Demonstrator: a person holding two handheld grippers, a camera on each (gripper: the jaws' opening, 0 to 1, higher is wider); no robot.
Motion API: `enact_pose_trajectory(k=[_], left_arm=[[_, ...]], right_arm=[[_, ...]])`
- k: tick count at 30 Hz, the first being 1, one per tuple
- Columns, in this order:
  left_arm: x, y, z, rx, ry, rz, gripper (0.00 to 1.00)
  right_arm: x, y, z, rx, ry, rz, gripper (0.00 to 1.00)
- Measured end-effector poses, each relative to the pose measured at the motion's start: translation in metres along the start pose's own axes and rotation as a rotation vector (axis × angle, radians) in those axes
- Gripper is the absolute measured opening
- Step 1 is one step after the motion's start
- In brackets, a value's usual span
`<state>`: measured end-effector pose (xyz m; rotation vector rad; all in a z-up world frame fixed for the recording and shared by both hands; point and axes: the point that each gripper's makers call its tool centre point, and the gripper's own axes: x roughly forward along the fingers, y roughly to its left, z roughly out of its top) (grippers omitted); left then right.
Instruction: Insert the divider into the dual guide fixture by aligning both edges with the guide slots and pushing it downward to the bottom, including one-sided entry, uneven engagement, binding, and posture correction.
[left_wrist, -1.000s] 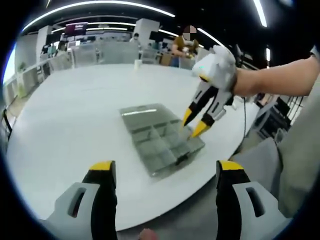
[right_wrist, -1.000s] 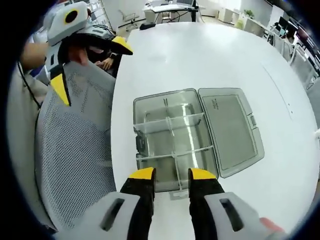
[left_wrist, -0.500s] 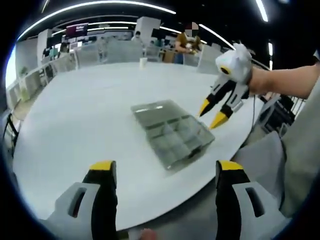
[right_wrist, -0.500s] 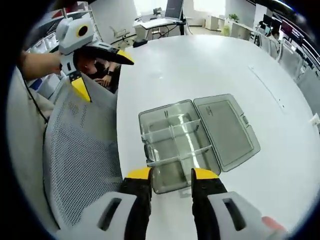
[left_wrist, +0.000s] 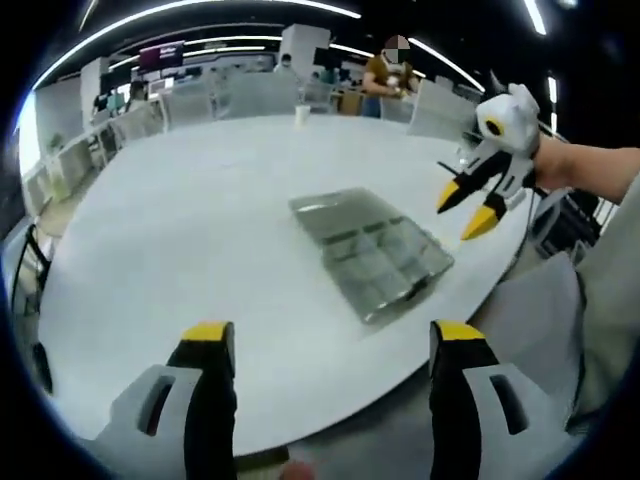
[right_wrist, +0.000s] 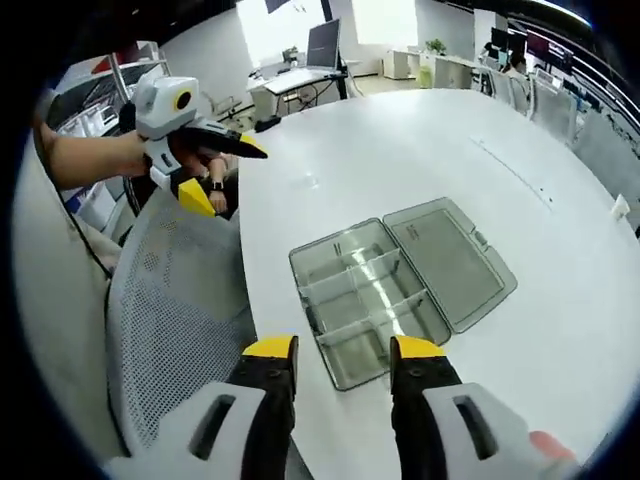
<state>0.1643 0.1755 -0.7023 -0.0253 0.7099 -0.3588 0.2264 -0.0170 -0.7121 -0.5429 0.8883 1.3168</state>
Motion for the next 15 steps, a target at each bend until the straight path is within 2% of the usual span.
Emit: enact_pose_trajectory(k=[6, 15], left_arm=[[-0.003, 0.015, -0.006, -0.007, 0.026, 0.032, 0.75], [-0.003, 0.033, -0.011, -0.009, 0.052, 0.065, 0.75]], right_arm=[[-0.003, 0.005, -0.007, 0.021, -0.015, 0.002, 0.36], [-0.010, 0.011, -0.008, 0.040, -0.048, -0.001, 0.38]])
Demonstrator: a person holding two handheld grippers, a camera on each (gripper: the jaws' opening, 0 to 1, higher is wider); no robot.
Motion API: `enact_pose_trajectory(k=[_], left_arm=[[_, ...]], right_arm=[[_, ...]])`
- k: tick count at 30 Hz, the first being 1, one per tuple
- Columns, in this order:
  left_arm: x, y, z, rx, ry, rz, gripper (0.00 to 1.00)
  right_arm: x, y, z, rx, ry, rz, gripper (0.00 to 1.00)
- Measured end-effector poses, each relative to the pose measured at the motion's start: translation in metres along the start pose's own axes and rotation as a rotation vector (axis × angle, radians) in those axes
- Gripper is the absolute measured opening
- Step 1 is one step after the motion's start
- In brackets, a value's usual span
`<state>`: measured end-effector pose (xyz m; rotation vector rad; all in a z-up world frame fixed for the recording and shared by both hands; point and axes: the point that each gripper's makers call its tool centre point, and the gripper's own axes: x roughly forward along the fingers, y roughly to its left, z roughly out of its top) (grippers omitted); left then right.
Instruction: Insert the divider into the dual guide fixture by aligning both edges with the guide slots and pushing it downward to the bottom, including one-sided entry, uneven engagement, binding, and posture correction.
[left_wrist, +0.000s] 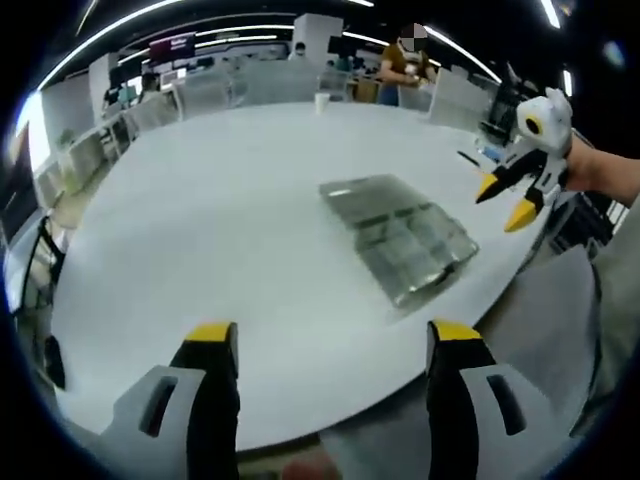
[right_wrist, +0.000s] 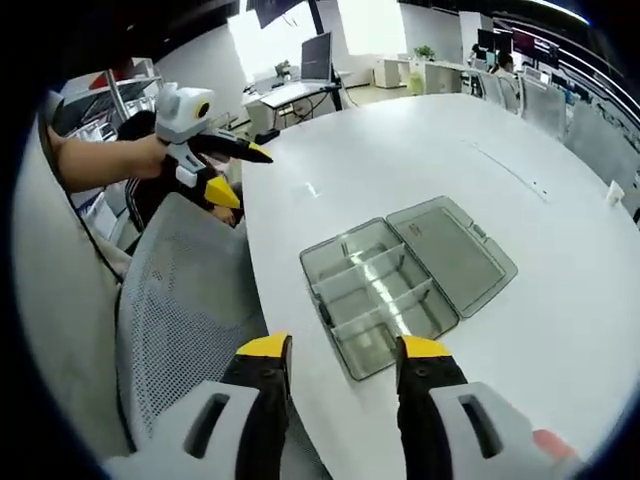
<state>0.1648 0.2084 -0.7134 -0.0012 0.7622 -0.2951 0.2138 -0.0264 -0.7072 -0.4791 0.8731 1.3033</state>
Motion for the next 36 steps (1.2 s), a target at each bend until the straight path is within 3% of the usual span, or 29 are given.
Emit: enact_pose_trajectory(k=[16, 29, 36], left_arm=[[0.021, 0.025, -0.013, 0.002, 0.075, 0.037, 0.73], [0.039, 0.050, -0.023, -0.037, 0.125, 0.069, 0.71], [0.049, 0.066, -0.030, -0.106, 0.147, 0.112, 0.66]], right_arm=[[0.002, 0.007, -0.002, 0.022, -0.063, -0.001, 0.42], [0.003, 0.012, 0.006, 0.023, -0.099, -0.014, 0.42], [0.002, 0.010, 0.007, 0.029, -0.108, -0.025, 0.42]])
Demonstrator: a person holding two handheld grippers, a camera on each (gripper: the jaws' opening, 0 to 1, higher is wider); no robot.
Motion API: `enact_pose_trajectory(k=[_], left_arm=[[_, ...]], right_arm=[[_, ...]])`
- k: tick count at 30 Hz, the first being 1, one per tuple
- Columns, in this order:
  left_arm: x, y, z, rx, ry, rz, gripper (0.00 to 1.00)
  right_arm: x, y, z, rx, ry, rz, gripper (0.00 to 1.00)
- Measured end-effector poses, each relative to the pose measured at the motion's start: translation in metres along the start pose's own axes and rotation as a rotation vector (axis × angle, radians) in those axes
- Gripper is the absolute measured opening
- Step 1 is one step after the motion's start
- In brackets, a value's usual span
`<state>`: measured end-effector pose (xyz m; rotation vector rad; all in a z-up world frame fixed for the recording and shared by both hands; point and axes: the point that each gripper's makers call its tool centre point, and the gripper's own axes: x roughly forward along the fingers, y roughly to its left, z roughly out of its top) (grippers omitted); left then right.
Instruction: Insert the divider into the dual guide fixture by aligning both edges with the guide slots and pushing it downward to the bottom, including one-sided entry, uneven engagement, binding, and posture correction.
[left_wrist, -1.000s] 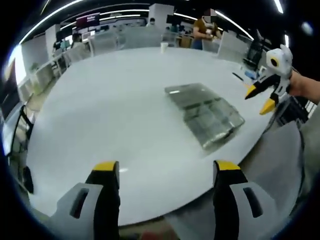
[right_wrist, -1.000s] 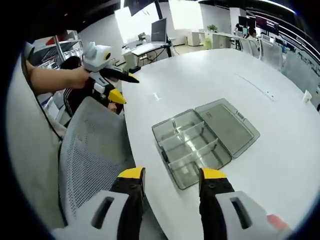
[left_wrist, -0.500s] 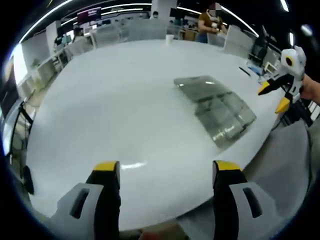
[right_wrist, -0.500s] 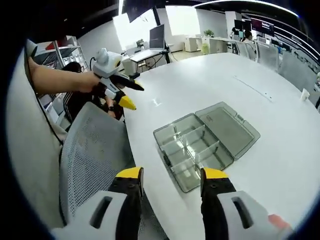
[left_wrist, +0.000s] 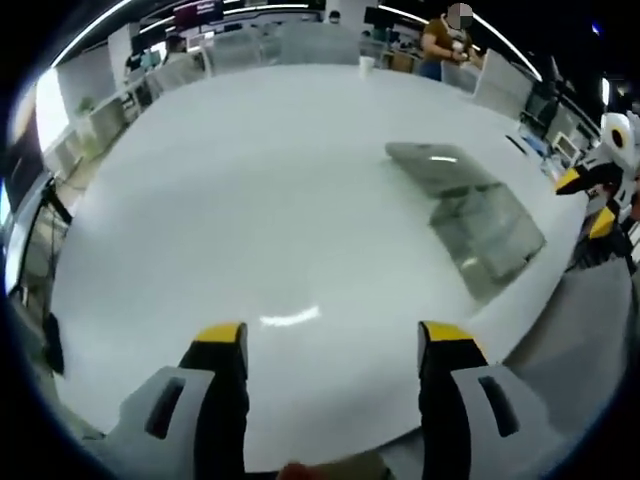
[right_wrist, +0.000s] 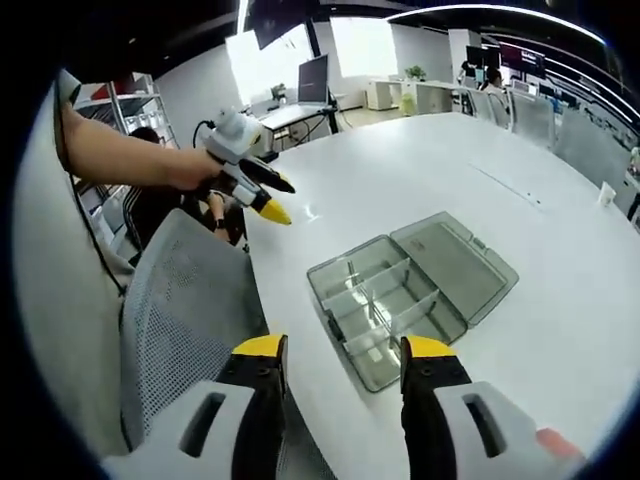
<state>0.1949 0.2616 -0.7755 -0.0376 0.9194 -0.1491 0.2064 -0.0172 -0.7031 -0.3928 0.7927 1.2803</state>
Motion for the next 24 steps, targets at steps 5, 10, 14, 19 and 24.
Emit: enact_pose_trajectory(k=[5, 10, 14, 19, 24], left_arm=[[0.007, 0.007, -0.002, -0.002, 0.022, 0.031, 0.63], [0.014, 0.014, -0.005, -0.042, 0.045, 0.045, 0.61], [0.019, 0.019, -0.008, -0.059, 0.073, 0.070, 0.59], [0.024, 0.024, -0.008, -0.080, 0.102, 0.101, 0.56], [0.030, 0.028, -0.003, -0.101, 0.121, 0.131, 0.54]], right_arm=[[0.001, -0.002, 0.000, 0.008, -0.005, -0.001, 0.41], [0.001, -0.003, 0.001, 0.006, -0.004, -0.001, 0.41], [0.001, -0.004, 0.002, 0.008, -0.008, -0.003, 0.41], [0.001, -0.006, 0.003, 0.007, -0.010, -0.004, 0.41], [0.001, -0.007, 0.004, 0.008, -0.007, -0.004, 0.41]])
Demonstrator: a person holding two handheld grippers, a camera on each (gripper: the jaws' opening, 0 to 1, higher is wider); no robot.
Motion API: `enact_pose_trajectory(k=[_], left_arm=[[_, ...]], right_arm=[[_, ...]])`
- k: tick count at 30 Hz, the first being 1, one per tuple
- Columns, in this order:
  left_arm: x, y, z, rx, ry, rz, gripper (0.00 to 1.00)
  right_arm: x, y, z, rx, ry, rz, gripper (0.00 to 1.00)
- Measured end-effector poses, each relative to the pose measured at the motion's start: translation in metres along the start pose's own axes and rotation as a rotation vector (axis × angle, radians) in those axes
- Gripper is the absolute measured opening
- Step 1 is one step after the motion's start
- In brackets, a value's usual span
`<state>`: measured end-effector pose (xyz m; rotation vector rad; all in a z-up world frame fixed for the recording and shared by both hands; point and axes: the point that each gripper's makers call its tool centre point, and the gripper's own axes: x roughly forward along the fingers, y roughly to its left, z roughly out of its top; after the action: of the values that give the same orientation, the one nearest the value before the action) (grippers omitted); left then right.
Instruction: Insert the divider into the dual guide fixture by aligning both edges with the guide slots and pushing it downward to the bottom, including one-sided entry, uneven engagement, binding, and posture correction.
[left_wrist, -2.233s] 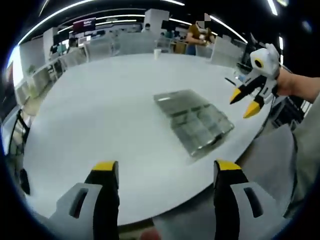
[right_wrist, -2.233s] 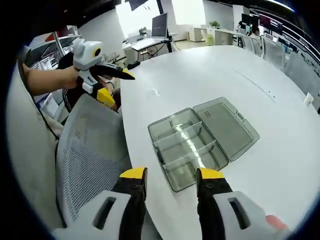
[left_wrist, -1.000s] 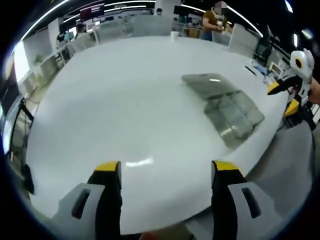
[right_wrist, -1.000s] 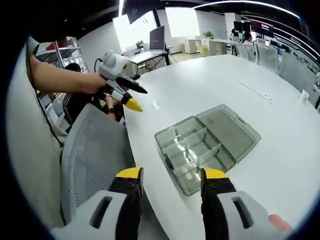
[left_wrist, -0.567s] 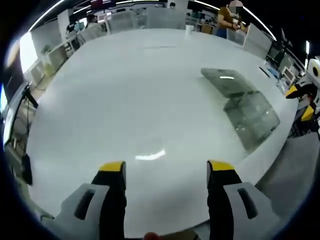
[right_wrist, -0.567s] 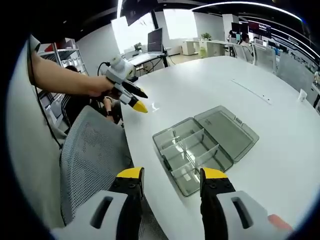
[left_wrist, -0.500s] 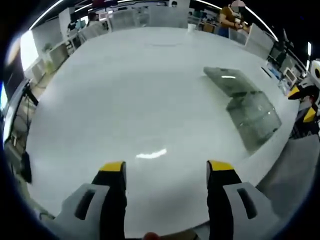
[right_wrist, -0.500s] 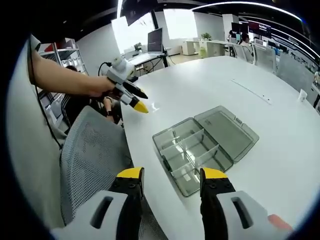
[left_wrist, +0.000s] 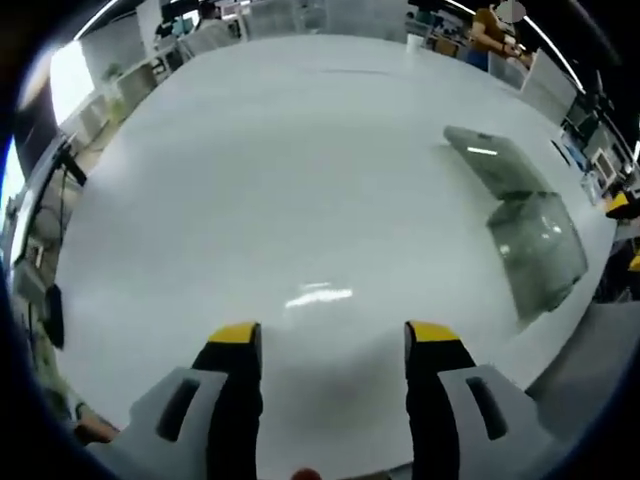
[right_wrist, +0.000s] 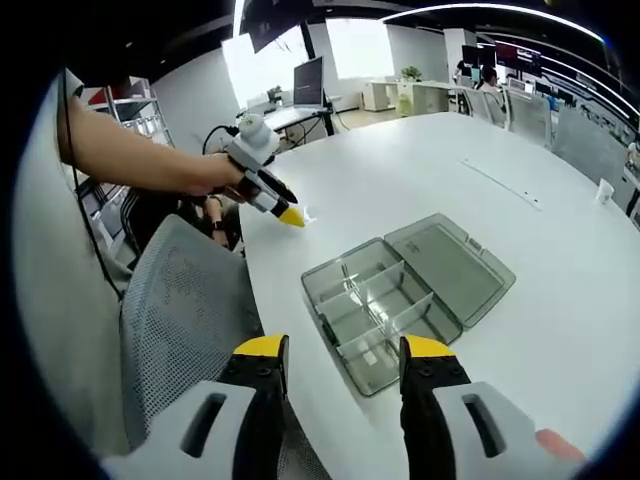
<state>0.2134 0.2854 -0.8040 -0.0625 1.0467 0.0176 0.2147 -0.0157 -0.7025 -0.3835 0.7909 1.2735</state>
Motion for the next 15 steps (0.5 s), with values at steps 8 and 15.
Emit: enact_pose_trajectory(k=[8, 15], left_arm=[[0.009, 0.004, 0.002, 0.002, 0.062, 0.059, 0.51], [0.015, 0.009, 0.002, -0.029, 0.098, 0.086, 0.50]], right_arm=[[0.000, -0.003, 0.002, -0.003, 0.003, 0.002, 0.41], [-0.002, -0.005, 0.001, -0.006, 0.012, 0.001, 0.40]])
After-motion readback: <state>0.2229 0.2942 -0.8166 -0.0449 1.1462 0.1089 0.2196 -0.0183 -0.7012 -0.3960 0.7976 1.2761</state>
